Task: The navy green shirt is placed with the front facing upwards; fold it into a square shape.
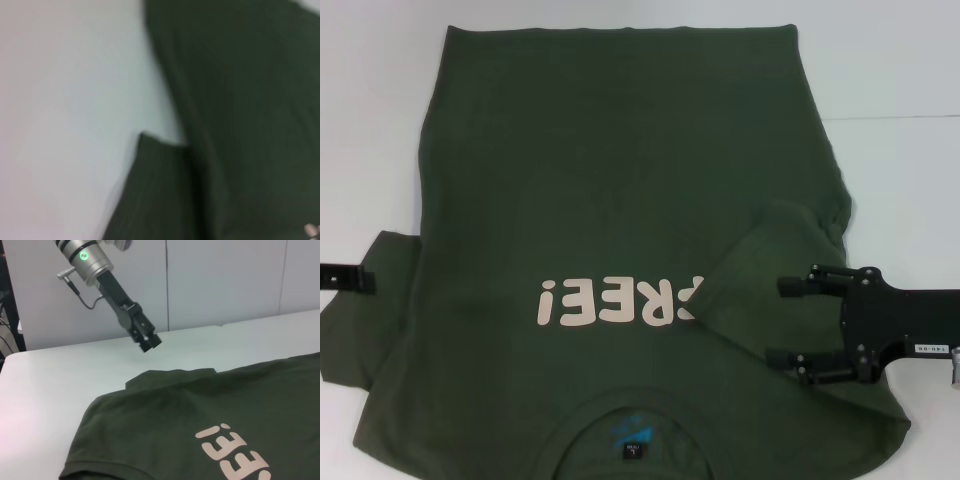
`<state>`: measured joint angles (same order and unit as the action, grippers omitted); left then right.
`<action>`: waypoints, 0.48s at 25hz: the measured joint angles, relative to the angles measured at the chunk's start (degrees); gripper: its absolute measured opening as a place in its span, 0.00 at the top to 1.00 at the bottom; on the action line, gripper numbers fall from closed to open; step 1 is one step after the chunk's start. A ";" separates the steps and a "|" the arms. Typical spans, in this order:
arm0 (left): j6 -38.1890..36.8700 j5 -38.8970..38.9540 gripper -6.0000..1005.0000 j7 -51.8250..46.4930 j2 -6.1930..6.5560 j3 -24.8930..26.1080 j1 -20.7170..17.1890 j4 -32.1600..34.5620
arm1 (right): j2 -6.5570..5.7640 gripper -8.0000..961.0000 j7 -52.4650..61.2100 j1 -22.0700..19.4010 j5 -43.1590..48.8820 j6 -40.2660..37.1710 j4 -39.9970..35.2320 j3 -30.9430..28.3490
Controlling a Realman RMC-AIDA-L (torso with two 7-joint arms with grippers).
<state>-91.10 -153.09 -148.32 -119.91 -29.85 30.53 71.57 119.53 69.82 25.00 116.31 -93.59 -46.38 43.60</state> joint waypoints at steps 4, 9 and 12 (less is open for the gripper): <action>-0.11 -4.83 0.10 -4.11 0.35 -1.32 1.32 -0.54 | 0.06 0.06 -0.02 0.44 0.02 0.82 0.94 -0.01; 0.78 -9.11 0.10 -7.01 0.08 -3.78 1.61 -1.07 | 0.09 0.06 -0.04 0.75 0.06 1.45 1.70 -0.01; 2.04 -10.25 0.10 -7.52 0.01 -4.11 1.63 -2.85 | 0.12 0.06 -0.04 0.78 0.06 1.62 1.81 -0.01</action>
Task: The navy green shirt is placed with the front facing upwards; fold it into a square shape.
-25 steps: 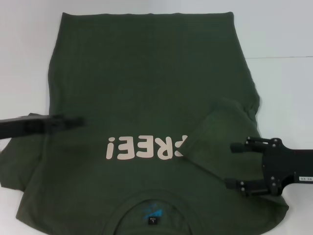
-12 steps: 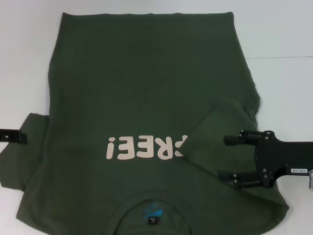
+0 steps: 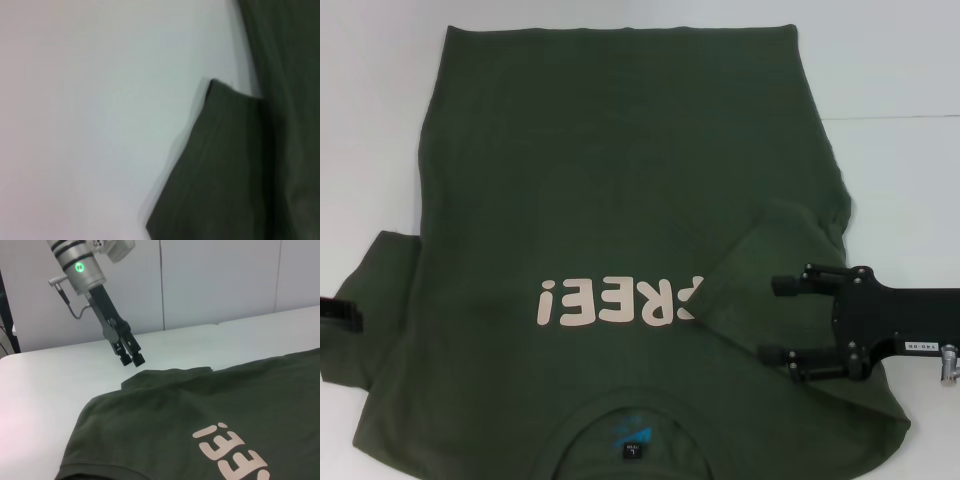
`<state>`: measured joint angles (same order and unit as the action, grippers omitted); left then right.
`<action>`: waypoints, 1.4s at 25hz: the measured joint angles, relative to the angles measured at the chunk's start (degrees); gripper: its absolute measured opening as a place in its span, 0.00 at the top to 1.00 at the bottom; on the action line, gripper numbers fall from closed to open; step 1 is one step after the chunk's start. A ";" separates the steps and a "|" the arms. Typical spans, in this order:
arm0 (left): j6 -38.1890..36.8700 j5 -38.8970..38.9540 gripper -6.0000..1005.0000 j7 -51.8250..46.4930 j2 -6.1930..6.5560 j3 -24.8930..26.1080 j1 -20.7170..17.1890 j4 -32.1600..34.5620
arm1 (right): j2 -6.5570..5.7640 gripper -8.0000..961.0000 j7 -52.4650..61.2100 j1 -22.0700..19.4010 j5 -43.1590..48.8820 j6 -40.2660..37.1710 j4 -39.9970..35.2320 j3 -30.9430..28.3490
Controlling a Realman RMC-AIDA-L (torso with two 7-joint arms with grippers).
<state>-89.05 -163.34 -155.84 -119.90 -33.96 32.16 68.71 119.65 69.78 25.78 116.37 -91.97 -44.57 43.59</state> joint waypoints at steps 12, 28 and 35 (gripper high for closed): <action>4.32 -0.25 0.10 -0.25 0.24 -0.05 0.08 -4.92 | 0.06 0.06 0.41 0.50 0.08 0.00 0.70 0.00; 7.54 -0.31 0.10 -0.40 0.31 -0.07 0.76 -7.91 | 0.06 0.06 0.52 1.05 0.06 0.09 0.72 0.00; 7.98 -0.31 0.10 -0.43 0.35 -0.05 0.92 -8.41 | 0.06 0.06 0.52 1.11 0.09 0.46 0.72 0.00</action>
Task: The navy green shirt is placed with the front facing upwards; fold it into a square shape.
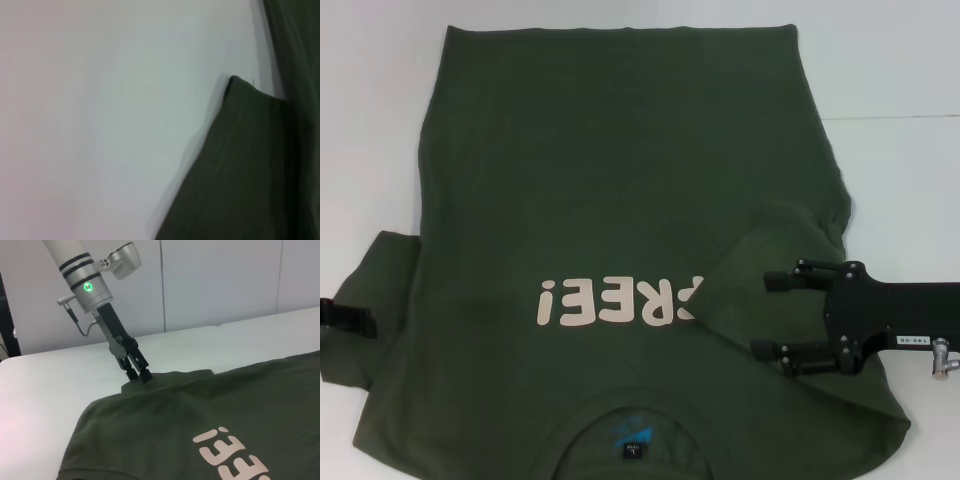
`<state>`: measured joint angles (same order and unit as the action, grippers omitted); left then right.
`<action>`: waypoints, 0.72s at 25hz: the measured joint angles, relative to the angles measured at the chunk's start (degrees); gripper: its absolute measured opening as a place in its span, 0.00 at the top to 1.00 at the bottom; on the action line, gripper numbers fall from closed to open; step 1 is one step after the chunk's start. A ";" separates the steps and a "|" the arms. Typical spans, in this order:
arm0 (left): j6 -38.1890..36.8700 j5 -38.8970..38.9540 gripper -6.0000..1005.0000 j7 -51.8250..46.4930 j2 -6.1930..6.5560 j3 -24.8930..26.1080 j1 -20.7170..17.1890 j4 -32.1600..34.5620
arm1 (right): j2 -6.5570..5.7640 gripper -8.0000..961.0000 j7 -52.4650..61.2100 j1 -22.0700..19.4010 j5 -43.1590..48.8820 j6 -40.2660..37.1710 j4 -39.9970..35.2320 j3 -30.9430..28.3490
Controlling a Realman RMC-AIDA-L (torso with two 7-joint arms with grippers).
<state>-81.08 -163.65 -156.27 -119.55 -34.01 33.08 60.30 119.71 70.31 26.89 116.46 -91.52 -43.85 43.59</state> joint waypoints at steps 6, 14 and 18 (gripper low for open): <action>0.36 0.00 0.10 0.05 0.11 0.00 0.01 -0.01 | 0.00 0.06 0.04 0.09 0.00 0.39 0.00 0.00; 0.99 0.00 0.10 0.15 0.11 0.00 -0.03 -0.13 | 0.00 0.06 0.18 0.27 0.04 0.97 0.00 0.00; 1.36 0.00 0.10 0.05 0.11 -0.65 -0.09 -0.27 | 0.00 0.06 0.18 0.33 0.07 0.99 0.00 0.00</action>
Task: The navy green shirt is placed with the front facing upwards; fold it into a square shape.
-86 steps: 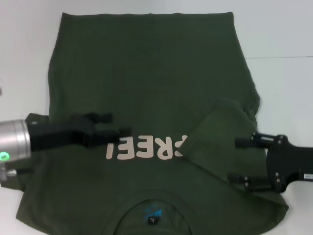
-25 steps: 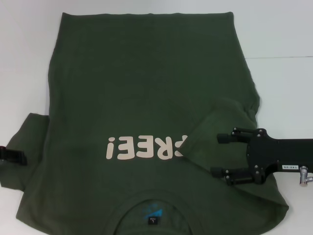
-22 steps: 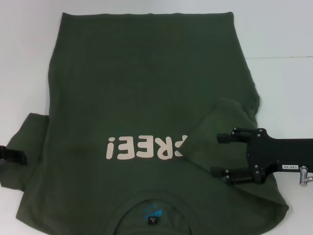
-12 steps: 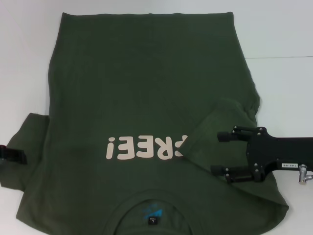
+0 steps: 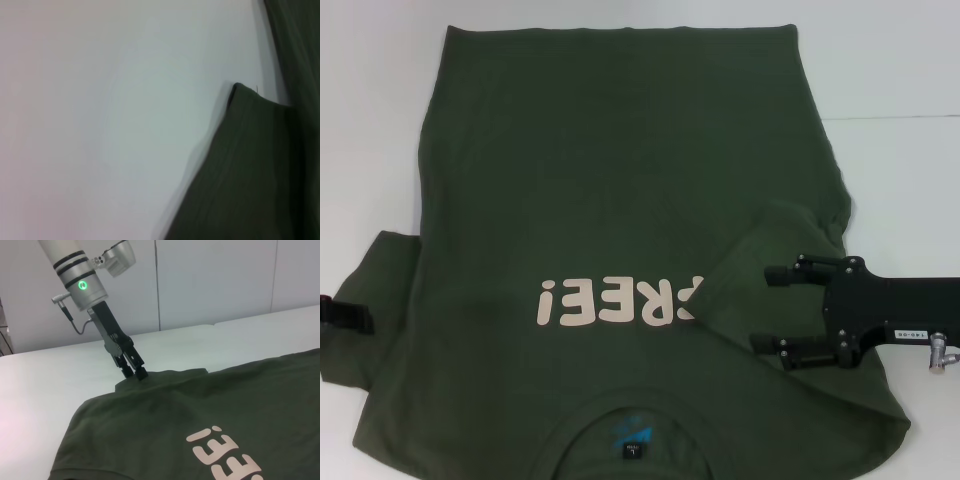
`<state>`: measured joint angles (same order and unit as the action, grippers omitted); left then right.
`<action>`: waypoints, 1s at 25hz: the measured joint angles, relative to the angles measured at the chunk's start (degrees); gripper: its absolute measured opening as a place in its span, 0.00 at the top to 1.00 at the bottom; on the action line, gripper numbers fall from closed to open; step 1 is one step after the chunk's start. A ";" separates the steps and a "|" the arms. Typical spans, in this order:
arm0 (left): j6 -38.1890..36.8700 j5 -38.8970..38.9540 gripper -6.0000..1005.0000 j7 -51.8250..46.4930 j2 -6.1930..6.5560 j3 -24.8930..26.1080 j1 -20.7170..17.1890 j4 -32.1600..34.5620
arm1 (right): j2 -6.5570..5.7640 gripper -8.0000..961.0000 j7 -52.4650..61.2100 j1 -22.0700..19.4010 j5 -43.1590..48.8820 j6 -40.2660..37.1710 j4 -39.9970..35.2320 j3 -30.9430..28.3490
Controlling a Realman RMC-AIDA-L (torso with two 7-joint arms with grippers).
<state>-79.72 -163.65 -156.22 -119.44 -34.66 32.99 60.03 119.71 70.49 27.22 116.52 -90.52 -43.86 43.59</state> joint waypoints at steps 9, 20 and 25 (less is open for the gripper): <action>0.10 0.00 0.10 0.14 0.00 -0.05 -0.21 0.00 | 0.00 0.06 0.38 0.11 0.18 0.00 0.00 0.05; 0.19 0.00 0.10 0.39 0.00 -0.06 -0.22 0.00 | 0.00 0.06 0.53 0.33 0.20 0.29 0.00 0.18; 0.28 0.00 0.10 0.40 0.00 -0.06 -0.21 0.00 | 0.00 0.06 0.53 0.37 0.20 0.29 0.00 0.18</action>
<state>-79.44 -163.65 -155.83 -119.43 -34.72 32.78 60.03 119.71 71.01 27.59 116.72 -90.24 -43.86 43.77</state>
